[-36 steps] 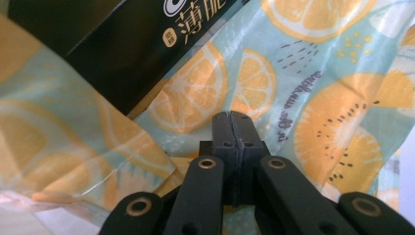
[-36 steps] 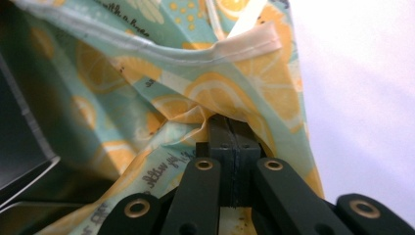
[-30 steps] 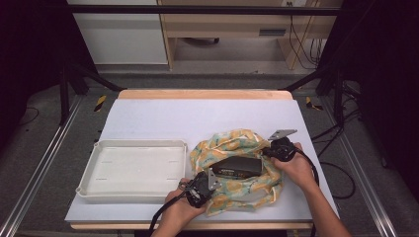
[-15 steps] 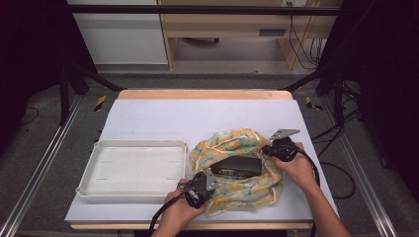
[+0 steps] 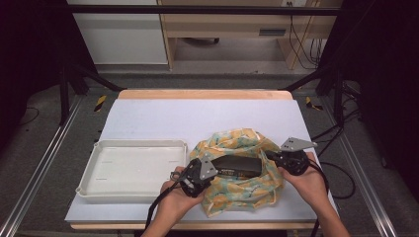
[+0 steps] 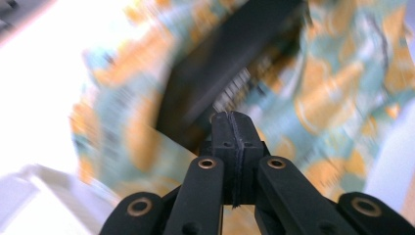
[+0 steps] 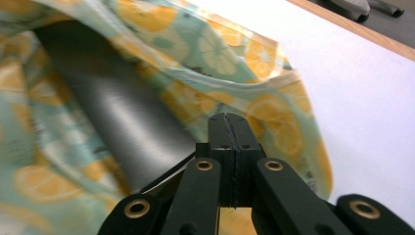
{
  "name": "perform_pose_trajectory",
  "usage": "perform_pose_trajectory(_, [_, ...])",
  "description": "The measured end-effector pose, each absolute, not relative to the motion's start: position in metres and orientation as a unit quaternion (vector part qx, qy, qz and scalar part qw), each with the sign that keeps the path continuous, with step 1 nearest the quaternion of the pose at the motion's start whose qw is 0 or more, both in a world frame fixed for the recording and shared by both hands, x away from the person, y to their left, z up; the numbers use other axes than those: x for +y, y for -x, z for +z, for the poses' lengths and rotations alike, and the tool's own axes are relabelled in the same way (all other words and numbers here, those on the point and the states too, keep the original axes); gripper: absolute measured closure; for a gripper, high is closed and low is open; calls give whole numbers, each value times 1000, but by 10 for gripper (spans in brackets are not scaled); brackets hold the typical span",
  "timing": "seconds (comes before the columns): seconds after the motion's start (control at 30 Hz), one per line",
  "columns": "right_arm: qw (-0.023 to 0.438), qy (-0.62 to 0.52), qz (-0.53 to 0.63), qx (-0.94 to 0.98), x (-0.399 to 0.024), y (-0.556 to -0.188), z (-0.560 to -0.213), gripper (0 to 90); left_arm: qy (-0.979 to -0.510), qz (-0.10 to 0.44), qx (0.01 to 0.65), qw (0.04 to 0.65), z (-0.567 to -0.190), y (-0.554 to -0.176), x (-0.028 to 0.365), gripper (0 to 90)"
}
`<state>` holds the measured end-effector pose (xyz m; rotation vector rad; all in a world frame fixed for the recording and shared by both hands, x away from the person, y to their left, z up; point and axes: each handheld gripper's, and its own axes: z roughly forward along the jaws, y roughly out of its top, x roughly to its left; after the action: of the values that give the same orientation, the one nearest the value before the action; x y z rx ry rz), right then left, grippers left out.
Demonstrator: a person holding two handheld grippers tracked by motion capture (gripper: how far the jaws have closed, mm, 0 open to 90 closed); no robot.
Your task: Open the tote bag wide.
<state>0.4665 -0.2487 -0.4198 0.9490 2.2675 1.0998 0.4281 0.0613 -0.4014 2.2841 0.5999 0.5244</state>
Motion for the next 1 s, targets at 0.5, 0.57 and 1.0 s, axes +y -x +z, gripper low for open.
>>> perform_pose_trajectory(0.5, [212,-336,424,814,-238,-417,-443,900,-891,219,238,319,-398,-478,61,900])
perform_pose_trajectory(0.57, [211,-330,426,816,-236,-414,-443,900,-891,218,239,319,-400,-478,60,900])
perform_pose_trajectory(1.0, [186,-291,418,840,-213,-405,-454,900,-894,229,253,291,-407,-487,58,900])
